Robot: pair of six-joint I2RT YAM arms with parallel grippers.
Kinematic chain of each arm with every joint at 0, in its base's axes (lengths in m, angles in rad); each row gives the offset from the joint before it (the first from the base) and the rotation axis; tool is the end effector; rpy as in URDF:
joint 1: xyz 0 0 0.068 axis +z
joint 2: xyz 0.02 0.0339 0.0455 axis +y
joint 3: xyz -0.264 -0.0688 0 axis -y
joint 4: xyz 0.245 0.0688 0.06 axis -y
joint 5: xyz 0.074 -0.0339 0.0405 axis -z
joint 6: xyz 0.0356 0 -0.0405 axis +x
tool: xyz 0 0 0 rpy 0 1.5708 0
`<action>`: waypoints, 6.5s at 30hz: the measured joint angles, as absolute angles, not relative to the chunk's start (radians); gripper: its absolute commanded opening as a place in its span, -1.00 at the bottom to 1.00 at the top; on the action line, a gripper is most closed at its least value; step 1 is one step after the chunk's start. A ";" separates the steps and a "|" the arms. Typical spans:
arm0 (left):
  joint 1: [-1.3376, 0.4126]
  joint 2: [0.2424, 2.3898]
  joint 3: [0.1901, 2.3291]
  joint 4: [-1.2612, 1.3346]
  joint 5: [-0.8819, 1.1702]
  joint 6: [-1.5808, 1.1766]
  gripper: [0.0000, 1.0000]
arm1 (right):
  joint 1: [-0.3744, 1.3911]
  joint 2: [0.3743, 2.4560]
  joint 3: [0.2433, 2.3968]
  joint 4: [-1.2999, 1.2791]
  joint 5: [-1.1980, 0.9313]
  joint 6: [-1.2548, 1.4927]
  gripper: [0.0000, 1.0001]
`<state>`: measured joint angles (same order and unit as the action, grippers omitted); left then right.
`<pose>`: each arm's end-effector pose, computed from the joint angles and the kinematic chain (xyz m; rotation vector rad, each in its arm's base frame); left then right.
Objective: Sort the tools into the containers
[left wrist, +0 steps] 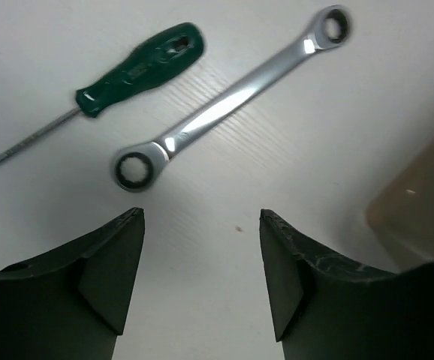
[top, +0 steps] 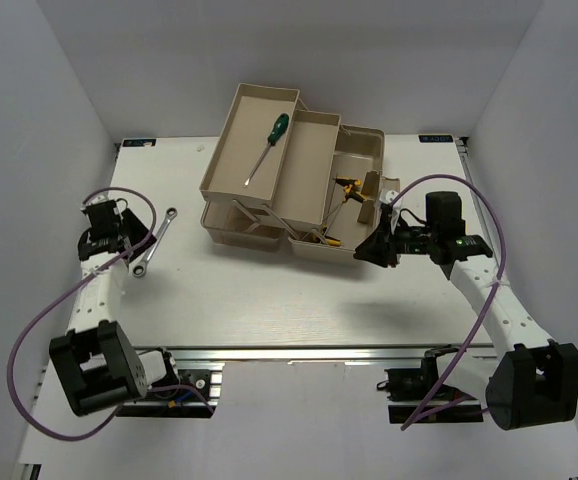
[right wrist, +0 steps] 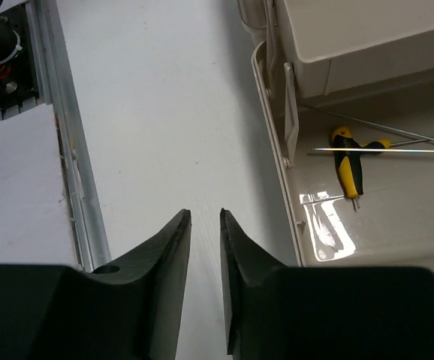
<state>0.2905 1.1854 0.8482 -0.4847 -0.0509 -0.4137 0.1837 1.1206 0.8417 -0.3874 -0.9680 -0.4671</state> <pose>0.2356 0.0723 0.2535 -0.8471 2.2362 0.0029 0.2220 0.0711 0.2832 -1.1097 1.7106 0.8926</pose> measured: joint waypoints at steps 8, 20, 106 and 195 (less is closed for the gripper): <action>0.340 1.480 0.829 -0.340 -0.085 -0.239 0.39 | 0.184 1.078 0.812 -0.371 -0.967 -0.481 -0.22; 0.351 1.582 0.901 -0.226 -0.091 0.053 0.41 | 0.184 1.069 0.786 -0.395 -0.966 -0.518 -0.19; 0.224 1.292 1.066 -0.250 0.019 -0.149 -1.00 | 0.164 1.142 0.823 -0.473 -0.926 -0.556 -0.13; 0.158 1.832 1.102 -0.307 -0.151 0.023 -0.37 | 0.269 1.148 0.850 -0.396 -0.838 -0.480 0.16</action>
